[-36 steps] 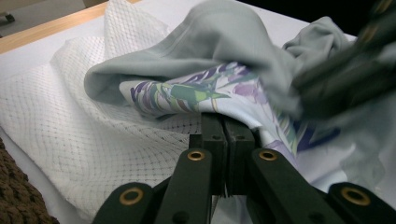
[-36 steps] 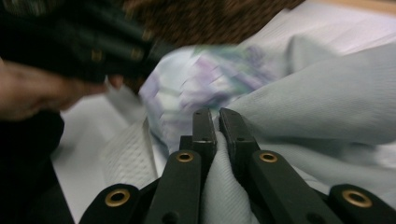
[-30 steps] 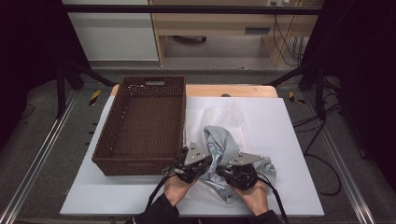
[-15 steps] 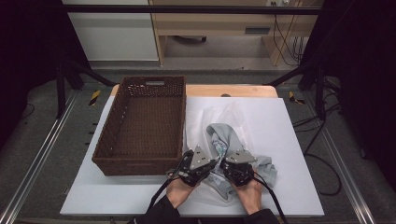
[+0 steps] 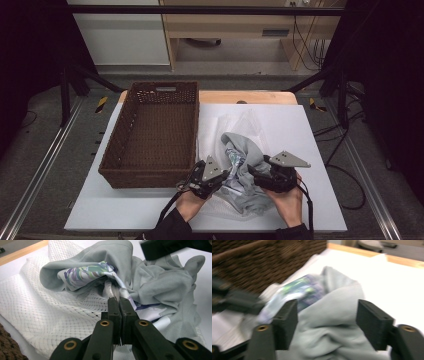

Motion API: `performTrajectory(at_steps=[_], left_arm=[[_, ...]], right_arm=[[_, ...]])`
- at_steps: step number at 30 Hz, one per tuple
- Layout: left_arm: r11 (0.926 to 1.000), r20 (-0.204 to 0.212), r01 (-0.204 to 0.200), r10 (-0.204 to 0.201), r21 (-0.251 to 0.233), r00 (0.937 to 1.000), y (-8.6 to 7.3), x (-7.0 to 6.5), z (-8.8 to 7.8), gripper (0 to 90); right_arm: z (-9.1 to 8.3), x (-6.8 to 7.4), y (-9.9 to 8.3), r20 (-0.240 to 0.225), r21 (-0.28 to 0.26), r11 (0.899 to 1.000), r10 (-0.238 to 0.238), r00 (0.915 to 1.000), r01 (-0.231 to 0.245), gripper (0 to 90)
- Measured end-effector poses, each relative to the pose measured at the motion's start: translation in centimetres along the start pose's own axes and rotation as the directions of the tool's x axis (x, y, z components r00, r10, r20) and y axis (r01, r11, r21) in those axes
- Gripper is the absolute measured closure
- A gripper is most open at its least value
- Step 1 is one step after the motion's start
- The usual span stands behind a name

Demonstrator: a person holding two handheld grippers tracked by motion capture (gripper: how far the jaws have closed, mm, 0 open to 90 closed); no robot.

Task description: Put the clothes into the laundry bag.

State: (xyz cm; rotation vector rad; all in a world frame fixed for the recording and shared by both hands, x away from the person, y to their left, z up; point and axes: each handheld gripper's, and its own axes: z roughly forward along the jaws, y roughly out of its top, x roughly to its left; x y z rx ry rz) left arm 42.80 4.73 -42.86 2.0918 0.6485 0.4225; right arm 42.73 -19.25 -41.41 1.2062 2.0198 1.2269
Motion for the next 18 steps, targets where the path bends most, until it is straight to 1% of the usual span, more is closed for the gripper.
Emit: performTrajectory(at_steps=[1, 2, 3, 4, 5, 6, 7, 8, 9, 10, 12, 13, 14, 15, 17, 18], left_arm=[[1.0, 0.001, 0.002, -0.002, -0.002, 1.0, 0.0, 0.0, 0.0, 88.0], [1.0, 0.003, 0.005, -0.005, -0.001, 1.0, 0.0, 0.1, 0.0, 88.1], [1.0, 0.004, 0.008, -0.008, -0.001, 1.0, 0.0, 0.1, 0.0, 88.0], [1.0, 0.005, 0.009, -0.009, 0.0, 0.9999, 0.0, 0.2, 0.0, 88.1], [0.9999, 0.005, 0.011, -0.011, 0.001, 0.9999, -0.1, 0.3, 0.0, 88.0], [0.9999, 0.004, 0.011, -0.011, 0.001, 0.9999, -0.1, 0.3, 0.0, 88.0], [0.9999, 0.002, 0.012, -0.012, 0.0, 0.9999, -0.1, 0.3, 0.0, 88.1], [0.9999, 0.0, 0.011, -0.011, 0.002, 0.9999, -0.1, 0.2, 0.0, 88.0], [1.0, 0.0, 0.009, -0.009, 0.002, 1.0, -0.1, 0.2, 0.0, 88.0], [1.0, 0.001, 0.008, -0.008, 0.003, 1.0, -0.1, 0.2, 0.1, 88.0], [0.9999, 0.004, 0.012, -0.012, 0.009, 0.9999, -0.1, 0.3, 0.1, 87.9], [0.9998, 0.005, 0.016, -0.016, 0.009, 0.9999, -0.1, 0.3, 0.1, 87.9], [0.9998, 0.005, 0.018, -0.018, 0.009, 0.9998, -0.2, 0.4, 0.1, 87.9], [0.9997, 0.004, 0.021, -0.021, 0.008, 0.9998, -0.2, 0.5, 0.1, 87.9], [0.9995, 0.005, 0.031, -0.031, 0.005, 0.9995, -0.1, 0.7, 0.0, 87.9], [0.9994, 0.004, 0.035, -0.035, 0.003, 0.9994, -0.1, 0.7, -0.1, 87.9]], right_arm=[[0.5, -0.4, 0.1, 0.007, -0.002, 1.0, 0.011, 0.9999, -0.011, 28.1], [1.1, -0.8, 0.3, 0.017, 0.002, 1.0, 0.031, 0.9994, -0.031, 26.2], [1.8, -1.1, 0.5, 0.024, 0.012, 0.999, 0.046, 0.9987, -0.046, 25.9], [2.6, -1.3, 0.6, 0.023, 0.022, 0.998, 0.05, 0.9985, -0.051, 26.0], [3.4, -1.5, 0.7, 0.03, 0.045, 0.998, 0.053, 0.9982, -0.054, 26.5], [4.1, -1.7, 0.7, 0.03, 0.069, 0.996, 0.058, 0.9978, -0.06, 28.6], [4.7, -1.8, 0.6, 0.017, 0.089, 0.994, 0.067, 0.9976, -0.068, 32.2], [5.1, -1.9, 0.5, -0.006, 0.11, 0.99, 0.094, 0.9956, -0.093, 36.9], [5.2, -2.0, 0.3, -0.026, 0.122, 0.987, 0.113, 0.9932, -0.109, 47.0], [5.1, -1.9, 0.2, -0.046, 0.128, 0.985, 0.122, 0.9915, -0.115, 57.4], [4.5, -1.5, 0.2, -0.047, 0.126, 0.989, 0.085, 0.9953, -0.078, 75.2], [4.0, -1.3, 0.3, -0.045, 0.126, 0.99, 0.067, 0.9967, -0.061, 80.3], [3.5, -1.3, 0.3, -0.05, 0.121, 0.992, 0.052, 0.9974, -0.045, 82.6], [3.0, -1.2, 0.4, -0.059, 0.113, 0.993, 0.047, 0.9971, -0.04, 83.4], [1.7, -0.9, 0.4, -0.088, 0.089, 0.996, 0.033, 0.9956, -0.025, 83.9], [1.0, -0.7, 0.3, -0.105, 0.073, 0.997, 0.034, 0.9939, -0.027, 83.9]])
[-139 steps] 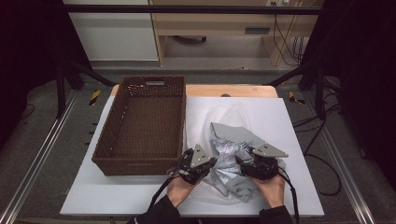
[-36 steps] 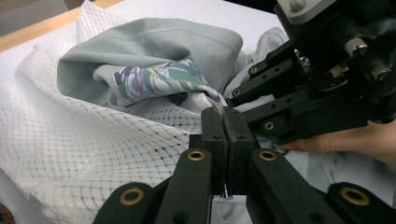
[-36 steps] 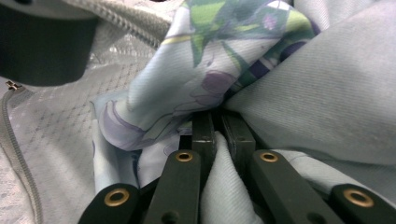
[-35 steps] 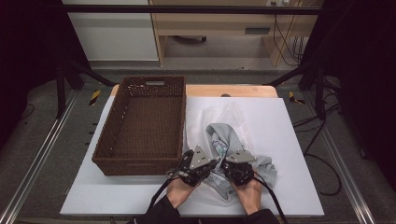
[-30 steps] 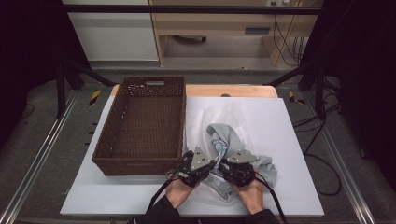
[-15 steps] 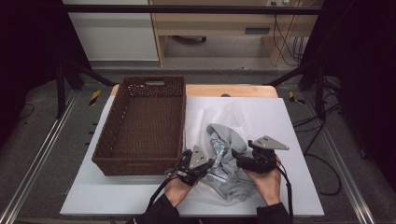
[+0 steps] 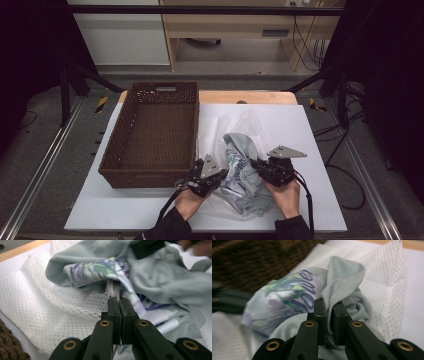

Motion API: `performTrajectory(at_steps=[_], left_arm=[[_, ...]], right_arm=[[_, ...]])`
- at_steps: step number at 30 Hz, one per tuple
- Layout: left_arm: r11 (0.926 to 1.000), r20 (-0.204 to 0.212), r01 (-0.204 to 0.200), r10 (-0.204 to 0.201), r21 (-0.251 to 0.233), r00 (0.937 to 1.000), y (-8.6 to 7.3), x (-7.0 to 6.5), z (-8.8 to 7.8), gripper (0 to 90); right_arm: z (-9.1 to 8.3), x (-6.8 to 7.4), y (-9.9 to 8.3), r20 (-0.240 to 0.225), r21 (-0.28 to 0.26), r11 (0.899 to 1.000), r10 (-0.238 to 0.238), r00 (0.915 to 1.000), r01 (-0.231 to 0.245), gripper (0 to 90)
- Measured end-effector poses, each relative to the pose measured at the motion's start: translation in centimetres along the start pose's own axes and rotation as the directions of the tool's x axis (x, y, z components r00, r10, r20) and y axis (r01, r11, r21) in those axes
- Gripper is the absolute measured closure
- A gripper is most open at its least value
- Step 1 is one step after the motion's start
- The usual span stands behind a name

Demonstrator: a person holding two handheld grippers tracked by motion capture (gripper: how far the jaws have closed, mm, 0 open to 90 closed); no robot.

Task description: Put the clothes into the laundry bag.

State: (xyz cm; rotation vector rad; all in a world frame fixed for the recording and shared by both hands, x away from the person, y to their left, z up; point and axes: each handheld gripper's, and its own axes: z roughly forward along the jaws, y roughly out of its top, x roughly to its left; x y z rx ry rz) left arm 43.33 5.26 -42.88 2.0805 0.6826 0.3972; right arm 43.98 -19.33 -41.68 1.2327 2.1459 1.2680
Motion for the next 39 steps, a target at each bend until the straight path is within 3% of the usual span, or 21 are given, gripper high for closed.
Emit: performTrajectory(at_steps=[3, 6, 8, 12, 14, 19, 23, 26, 29, 30, 31, 32, 36, 37, 38, 39], left_arm=[[1.0, -0.003, 0.001, -0.001, -0.007, 1.0, 0.1, 0.0, -0.2, 87.9], [0.9999, -0.001, 0.004, -0.004, -0.015, 1.0, 0.2, 0.0, -0.3, 87.9], [0.9996, -0.001, 0.01, -0.01, -0.026, 0.9999, 0.3, 0.1, -0.5, 88.0], [0.9982, 0.02, 0.022, -0.021, -0.056, 0.9996, 0.6, 0.0, -1.0, 88.0], [0.9977, 0.031, 0.013, -0.011, -0.066, 0.9995, 0.8, -0.2, -1.2, 88.1], [0.9979, 0.047, -0.005, 0.008, -0.065, 0.9989, 1.1, -0.8, -1.4, 88.2], [0.9993, 0.039, -0.007, 0.009, -0.038, 0.9992, 0.7, -0.9, -0.9, 88.1], [0.9995, 0.028, -0.011, 0.012, -0.031, 0.9995, 0.5, -0.9, -0.8, 88.0], [0.9996, 0.017, -0.012, 0.012, -0.027, 0.9998, 0.4, -0.6, -0.9, 88.0], [0.9996, 0.017, -0.012, 0.012, -0.027, 0.9998, 0.4, -0.6, -0.9, 88.0], [0.9997, 0.014, -0.006, 0.007, -0.024, 0.9999, 0.3, -0.4, -0.8, 88.0], [0.9997, 0.012, -0.002, 0.002, -0.024, 0.9999, 0.3, -0.3, -0.8, 88.0], [0.9998, 0.01, -0.001, 0.001, -0.022, 0.9999, 0.2, -0.2, -0.8, 88.0], [0.9998, 0.01, -0.001, 0.001, -0.022, 0.9999, 0.2, -0.2, -0.8, 88.0], [0.9998, 0.009, -0.003, 0.003, -0.022, 1.0, 0.3, -0.2, -0.8, 88.0], [0.9998, 0.01, -0.002, 0.002, -0.02, 0.9999, 0.3, -0.1, -0.7, 87.9]], right_arm=[[-1.5, 1.1, -0.9, -0.072, -0.031, 0.999, -0.023, 0.9972, 0.021, 83.9], [-2.1, 2.2, -1.7, -0.129, -0.019, 0.998, -0.057, 0.99, 0.055, 83.9], [-1.7, 2.9, -2.3, -0.167, -0.004, 0.998, -0.059, 0.9842, 0.059, 84.1], [0.6, 4.0, -3.4, -0.192, 0.057, 0.995, -0.074, 0.9786, 0.086, 84.2], [1.8, 4.3, -3.5, -0.185, 0.076, 0.992, -0.085, 0.979, 0.1, 84.2], [4.4, 4.2, -3.3, -0.115, 0.106, 0.99, -0.084, 0.9899, 0.096, 84.0], [5.5, 4.1, -3.1, -0.015, 0.084, 0.991, -0.102, 0.9946, 0.103, 84.1], [5.8, 4.1, -3.2, 0.0, 0.084, 0.991, -0.1, 0.995, 0.1, 83.1], [5.4, 3.9, -3.1, -0.056, 0.094, 0.992, -0.075, 0.9956, 0.08, 72.7], [5.4, 3.9, -3.1, -0.056, 0.094, 0.992, -0.075, 0.9956, 0.08, 72.7], [4.4, 3.7, -2.8, -0.099, 0.089, 0.993, -0.063, 0.9931, 0.072, 66.0], [3.9, 3.5, -2.6, -0.107, 0.082, 0.994, -0.063, 0.9923, 0.072, 63.5], [0.9, 2.8, -1.4, -0.063, 0.004, 0.998, -0.058, 0.9963, 0.059, 54.9], [0.9, 2.8, -1.4, -0.063, 0.004, 0.998, -0.058, 0.9963, 0.059, 54.9], [0.4, 2.5, -1.0, -0.044, -0.026, 0.998, -0.056, 0.9974, 0.055, 51.7], [-0.3, 1.8, -0.2, 0.004, -0.068, 0.997, -0.045, 0.999, 0.046, 44.1]])
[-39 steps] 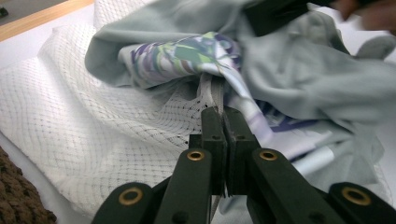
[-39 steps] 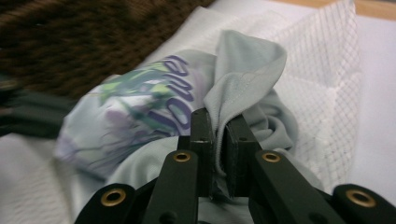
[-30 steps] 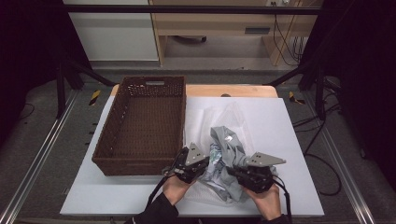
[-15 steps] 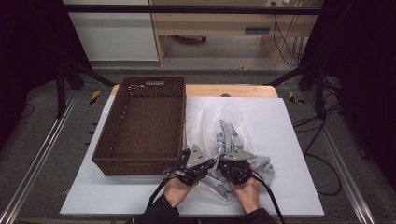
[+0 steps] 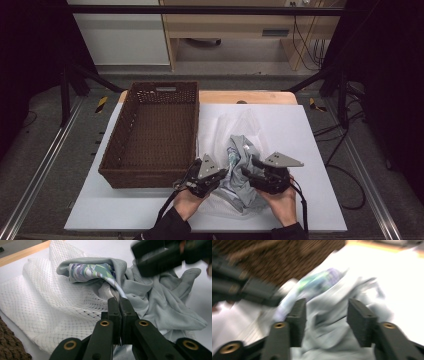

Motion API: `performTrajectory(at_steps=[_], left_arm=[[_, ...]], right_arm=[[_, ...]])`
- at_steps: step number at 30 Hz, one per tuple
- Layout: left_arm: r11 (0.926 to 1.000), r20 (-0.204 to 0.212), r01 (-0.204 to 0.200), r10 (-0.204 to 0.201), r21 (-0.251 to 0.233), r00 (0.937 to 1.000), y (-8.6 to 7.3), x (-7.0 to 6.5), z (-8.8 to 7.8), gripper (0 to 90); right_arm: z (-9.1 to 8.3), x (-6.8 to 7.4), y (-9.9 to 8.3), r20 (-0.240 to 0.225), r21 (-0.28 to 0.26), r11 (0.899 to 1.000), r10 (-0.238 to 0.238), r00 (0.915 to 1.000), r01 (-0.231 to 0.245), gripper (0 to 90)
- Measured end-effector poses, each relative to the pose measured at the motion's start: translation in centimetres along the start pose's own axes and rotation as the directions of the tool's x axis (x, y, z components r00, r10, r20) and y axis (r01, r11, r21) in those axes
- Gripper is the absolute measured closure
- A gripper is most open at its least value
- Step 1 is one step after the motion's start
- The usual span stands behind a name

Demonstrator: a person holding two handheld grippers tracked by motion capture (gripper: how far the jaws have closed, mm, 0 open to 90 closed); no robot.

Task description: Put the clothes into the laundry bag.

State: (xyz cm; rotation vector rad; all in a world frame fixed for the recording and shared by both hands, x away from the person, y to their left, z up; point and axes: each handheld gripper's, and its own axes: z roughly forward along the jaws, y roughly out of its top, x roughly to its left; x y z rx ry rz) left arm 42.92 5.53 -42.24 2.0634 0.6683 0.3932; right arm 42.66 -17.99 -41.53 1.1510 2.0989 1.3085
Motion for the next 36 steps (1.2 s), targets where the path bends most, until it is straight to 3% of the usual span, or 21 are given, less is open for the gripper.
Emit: performTrajectory(at_steps=[4, 7, 10, 11, 12, 13, 14, 15, 18, 21, 22, 23, 24, 28, 32, 35, 36], left_arm=[[1.0, -0.002, -0.001, 0.001, 0.006, 1.0, -0.1, 0.0, 0.1, 87.9], [0.9999, -0.004, -0.009, 0.009, 0.011, 1.0, -0.1, -0.2, 0.1, 87.9], [0.9999, -0.006, -0.013, 0.013, 0.011, 0.9999, -0.1, -0.2, 0.2, 87.9], [0.9999, -0.004, -0.011, 0.011, 0.011, 0.9999, -0.1, -0.2, 0.2, 87.9], [0.9999, -0.003, -0.008, 0.008, 0.012, 1.0, -0.1, -0.2, 0.2, 87.9], [0.9998, -0.004, -0.007, 0.007, 0.017, 1.0, -0.2, -0.1, 0.3, 87.9], [0.9998, -0.004, -0.007, 0.007, 0.017, 1.0, -0.2, -0.1, 0.3, 87.9], [0.9998, -0.008, -0.005, 0.005, 0.02, 1.0, -0.2, 0.0, 0.3, 87.9], [0.9996, -0.007, -0.005, 0.005, 0.027, 1.0, -0.3, 0.0, 0.4, 87.9], [0.9994, -0.006, -0.008, 0.009, 0.032, 0.9999, -0.4, 0.0, 0.5, 87.9], [0.9994, -0.005, -0.006, 0.006, 0.033, 1.0, -0.4, 0.0, 0.6, 87.9], [0.9994, -0.004, -0.004, 0.004, 0.035, 1.0, -0.5, 0.0, 0.7, 87.9], [0.9994, -0.004, -0.004, 0.004, 0.035, 1.0, -0.5, 0.0, 0.7, 87.8], [0.9995, -0.013, 0.011, -0.01, 0.031, 0.9999, -0.5, 0.3, 0.5, 87.9], [0.9994, -0.021, 0.024, -0.024, 0.025, 0.9995, -0.3, 0.5, 0.4, 87.9], [0.9991, -0.03, 0.036, -0.035, 0.023, 0.9989, -0.2, 0.7, 0.3, 87.9], [0.9991, -0.03, 0.036, -0.035, 0.023, 0.9989, -0.2, 0.7, 0.3, 87.9]], right_arm=[[1.1, -1.1, 1.2, 0.028, -0.041, 0.997, 0.072, 0.997, -0.071, 31.1], [2.7, -1.1, 1.8, 0.054, -0.055, 0.994, 0.1, 0.9936, -0.097, 28.1], [3.8, -0.8, 2.2, 0.05, -0.052, 0.994, 0.103, 0.9934, -0.1, 28.1], [4.9, -0.3, 2.5, 0.041, -0.028, 0.995, 0.097, 0.9945, -0.096, 28.1], [4.9, -0.3, 2.5, 0.041, -0.028, 0.995, 0.097, 0.9945, -0.096, 28.1], [6.0, 0.0, 2.5, 0.036, 0.022, 0.996, 0.086, 0.9956, -0.087, 29.7], [6.0, 0.0, 2.5, 0.036, 0.022, 0.996, 0.086, 0.9956, -0.087, 29.7], [6.7, 0.1, 2.2, 0.031, 0.08, 0.994, 0.076, 0.9966, -0.078, 33.5], [7.1, 0.1, 1.5, 0.041, 0.159, 0.985, 0.068, 0.9968, -0.074, 45.0], [6.5, -0.4, 1.0, 0.034, 0.188, 0.977, 0.093, 0.9951, -0.098, 65.5], [6.5, -0.4, 1.0, 0.034, 0.188, 0.977, 0.093, 0.9951, -0.098, 65.5], [5.9, -0.8, 1.0, 0.034, 0.192, 0.975, 0.107, 0.9937, -0.111, 78.0], [5.9, -0.8, 1.0, 0.034, 0.192, 0.975, 0.107, 0.9937, -0.111, 78.0], [3.2, -1.1, 0.8, 0.01, 0.104, 0.989, 0.107, 0.9942, -0.108, 82.6], [0.2, -0.5, 0.4, -0.083, -0.005, 0.998, 0.062, 0.9947, -0.062, 82.7], [-1.4, 0.2, 0.2, -0.171, -0.058, 0.997, 0.03, 0.9847, -0.041, 82.7], [-1.4, 0.2, 0.2, -0.171, -0.058, 0.997, 0.03, 0.9847, -0.041, 82.7]])
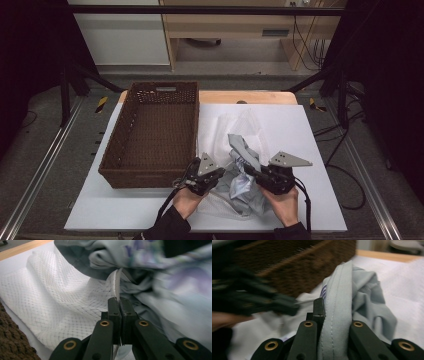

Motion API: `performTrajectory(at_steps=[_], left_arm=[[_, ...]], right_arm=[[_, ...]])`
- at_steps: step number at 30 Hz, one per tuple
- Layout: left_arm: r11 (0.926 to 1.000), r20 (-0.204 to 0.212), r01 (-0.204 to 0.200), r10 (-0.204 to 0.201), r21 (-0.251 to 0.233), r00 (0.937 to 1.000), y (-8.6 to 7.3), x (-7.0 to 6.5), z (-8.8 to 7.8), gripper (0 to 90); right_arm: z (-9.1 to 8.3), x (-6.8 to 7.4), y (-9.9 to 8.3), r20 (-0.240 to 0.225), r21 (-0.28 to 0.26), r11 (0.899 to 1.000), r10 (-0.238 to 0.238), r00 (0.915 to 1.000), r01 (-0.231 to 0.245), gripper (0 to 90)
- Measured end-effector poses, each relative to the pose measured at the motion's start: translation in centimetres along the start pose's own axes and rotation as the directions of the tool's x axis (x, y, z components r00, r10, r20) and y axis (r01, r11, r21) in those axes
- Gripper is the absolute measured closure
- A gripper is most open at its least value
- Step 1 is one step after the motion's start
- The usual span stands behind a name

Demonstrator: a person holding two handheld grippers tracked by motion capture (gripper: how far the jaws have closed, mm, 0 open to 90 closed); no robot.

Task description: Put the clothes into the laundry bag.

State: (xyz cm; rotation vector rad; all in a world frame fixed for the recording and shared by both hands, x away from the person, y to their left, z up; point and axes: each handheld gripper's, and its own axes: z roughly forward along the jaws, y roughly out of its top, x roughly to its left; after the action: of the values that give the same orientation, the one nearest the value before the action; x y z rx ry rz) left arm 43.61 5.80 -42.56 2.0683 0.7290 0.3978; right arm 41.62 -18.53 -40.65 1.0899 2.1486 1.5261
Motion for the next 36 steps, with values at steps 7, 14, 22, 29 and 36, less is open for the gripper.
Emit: performTrajectory(at_steps=[7, 14, 22, 29, 36], left_arm=[[0.9969, -0.002, 0.004, -0.004, -0.079, 1.0, 0.9, -0.3, -1.6, 88.1], [0.9926, 0.03, -0.013, 0.017, -0.121, 0.9994, 1.6, -1.1, -2.6, 88.2], [0.9972, 0.007, -0.048, 0.049, -0.057, 0.9988, 0.6, -1.5, -1.2, 88.0], [0.9978, -0.012, -0.045, 0.045, -0.048, 0.9989, 0.3, -1.1, -1.2, 87.9], [0.9984, -0.012, -0.042, 0.041, -0.037, 0.9991, 0.1, -1.1, -0.9, 87.9]], right_arm=[[1.6, 2.6, -1.9, -0.12, 0.079, 0.994, -0.064, 0.9907, 0.074, 82.9], [5.3, 1.8, -2.7, -0.012, 0.22, 0.974, -0.056, 0.9984, 0.057, 83.0], [7.7, 0.7, -3.2, 0.115, 0.206, 0.978, -0.064, 0.9914, 0.039, 69.0], [3.5, 1.7, -2.4, 0.09, 0.136, 0.988, -0.092, 0.9916, 0.079, 39.3], [-0.2, 0.0, -1.5, 0.207, 0.029, 0.997, -0.08, 0.9751, 0.076, 27.1]])
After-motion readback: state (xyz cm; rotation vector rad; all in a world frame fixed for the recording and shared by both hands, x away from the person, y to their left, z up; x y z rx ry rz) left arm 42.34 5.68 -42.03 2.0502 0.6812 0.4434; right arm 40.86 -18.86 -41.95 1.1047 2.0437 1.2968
